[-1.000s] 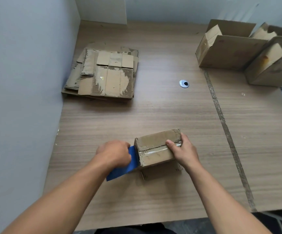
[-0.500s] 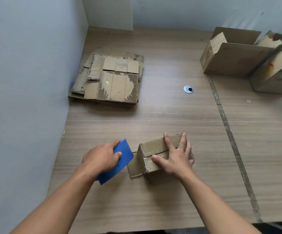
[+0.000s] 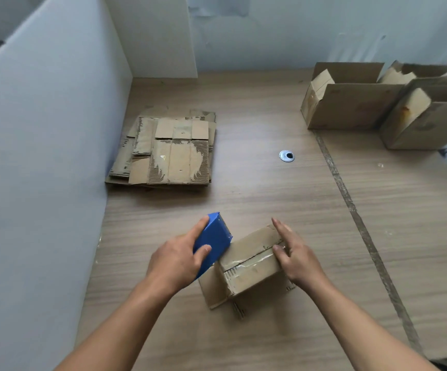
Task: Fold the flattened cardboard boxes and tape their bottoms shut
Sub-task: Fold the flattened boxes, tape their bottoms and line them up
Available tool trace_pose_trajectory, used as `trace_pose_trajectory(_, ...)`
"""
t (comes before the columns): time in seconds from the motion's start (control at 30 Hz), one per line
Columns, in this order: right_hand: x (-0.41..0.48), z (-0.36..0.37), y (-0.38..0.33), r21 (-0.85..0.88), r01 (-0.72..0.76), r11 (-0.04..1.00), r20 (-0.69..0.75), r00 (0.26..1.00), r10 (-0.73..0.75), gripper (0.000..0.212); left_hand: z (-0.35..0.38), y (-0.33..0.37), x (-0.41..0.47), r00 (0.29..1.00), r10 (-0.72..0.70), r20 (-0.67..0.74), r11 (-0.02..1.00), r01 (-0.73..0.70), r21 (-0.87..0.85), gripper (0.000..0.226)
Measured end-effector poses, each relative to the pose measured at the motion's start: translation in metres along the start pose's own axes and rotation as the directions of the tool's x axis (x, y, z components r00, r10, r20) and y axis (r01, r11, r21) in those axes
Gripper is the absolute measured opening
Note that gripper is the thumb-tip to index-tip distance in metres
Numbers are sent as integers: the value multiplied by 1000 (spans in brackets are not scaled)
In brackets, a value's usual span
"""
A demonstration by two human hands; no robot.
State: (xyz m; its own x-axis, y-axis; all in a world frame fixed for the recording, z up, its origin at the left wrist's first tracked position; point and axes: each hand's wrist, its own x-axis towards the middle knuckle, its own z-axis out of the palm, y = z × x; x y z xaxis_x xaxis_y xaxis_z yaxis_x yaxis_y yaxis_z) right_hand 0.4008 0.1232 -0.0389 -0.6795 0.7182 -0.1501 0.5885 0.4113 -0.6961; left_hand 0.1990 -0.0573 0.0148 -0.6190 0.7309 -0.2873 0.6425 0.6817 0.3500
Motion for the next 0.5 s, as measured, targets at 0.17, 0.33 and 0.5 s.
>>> trace_pose_trajectory(0.17, -11, 9, -22, -431, -80, 899, -192, 981, -5, 57, 8, -3, 1, 999, -43, 18, 997, 45, -67, 65)
trace_pose_trajectory(0.33, -50, 73, -28, -598, 138, 789, -11, 984, -180, 94, 10, 3, -2, 997, -82, -5, 996, 82, -39, 64)
trace_pose_trajectory(0.5, -56, 81, -8, -612, 397, 684, 44, 881, -471, 54, 12, 8, -6, 995, -101, -13, 995, 101, 6, 65)
